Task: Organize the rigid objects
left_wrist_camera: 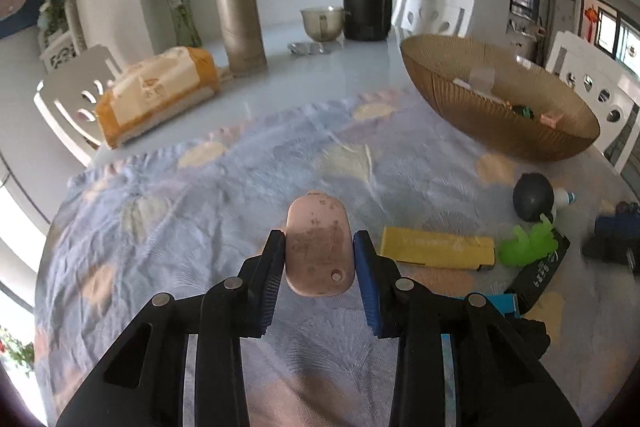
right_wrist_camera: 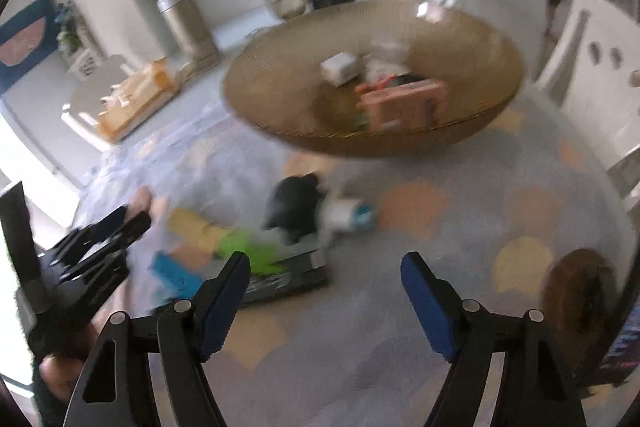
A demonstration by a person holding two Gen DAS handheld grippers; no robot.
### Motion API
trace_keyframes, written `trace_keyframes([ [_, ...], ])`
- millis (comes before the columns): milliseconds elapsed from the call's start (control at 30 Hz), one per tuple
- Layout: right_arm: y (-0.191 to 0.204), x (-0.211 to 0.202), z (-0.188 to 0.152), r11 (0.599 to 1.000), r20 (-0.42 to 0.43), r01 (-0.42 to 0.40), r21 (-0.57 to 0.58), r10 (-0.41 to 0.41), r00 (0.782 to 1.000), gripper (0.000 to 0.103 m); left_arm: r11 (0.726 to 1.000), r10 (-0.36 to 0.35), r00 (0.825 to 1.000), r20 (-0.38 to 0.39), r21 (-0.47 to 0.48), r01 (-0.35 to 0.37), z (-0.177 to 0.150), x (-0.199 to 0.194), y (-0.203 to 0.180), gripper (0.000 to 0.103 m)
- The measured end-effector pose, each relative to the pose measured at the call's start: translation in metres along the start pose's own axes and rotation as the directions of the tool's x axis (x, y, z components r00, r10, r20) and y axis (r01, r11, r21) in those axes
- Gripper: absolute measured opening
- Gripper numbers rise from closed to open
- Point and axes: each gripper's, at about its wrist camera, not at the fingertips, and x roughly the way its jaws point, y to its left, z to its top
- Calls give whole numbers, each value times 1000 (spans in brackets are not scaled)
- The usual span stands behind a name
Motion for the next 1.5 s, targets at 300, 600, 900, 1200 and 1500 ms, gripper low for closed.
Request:
trace_keyframes([
  [300,80,22,-44,967,-48,-42,-252,31,998,71,994,-44,999,8,-104,44,1,-2,20,32],
  [600,77,14,-50,962,27,-40,-271,49,998,35,994,-25,999,40,-104,29,-2,-10,18,32],
  [900,51,-24,-58,952,163,71,-299,-22,986,35,978,-38,999,0,-207,37,-23,-57,19,32],
  [1200,39,-11,-64,950,157,82,-301,-36,987,34,962,12,1000,10,-274,-8,-57,-60,25,32],
  [1500,30,-7,-63,960,101,-8,-280,38,994,34,967,4,999,33,-255,5,-57,-62,22,32],
])
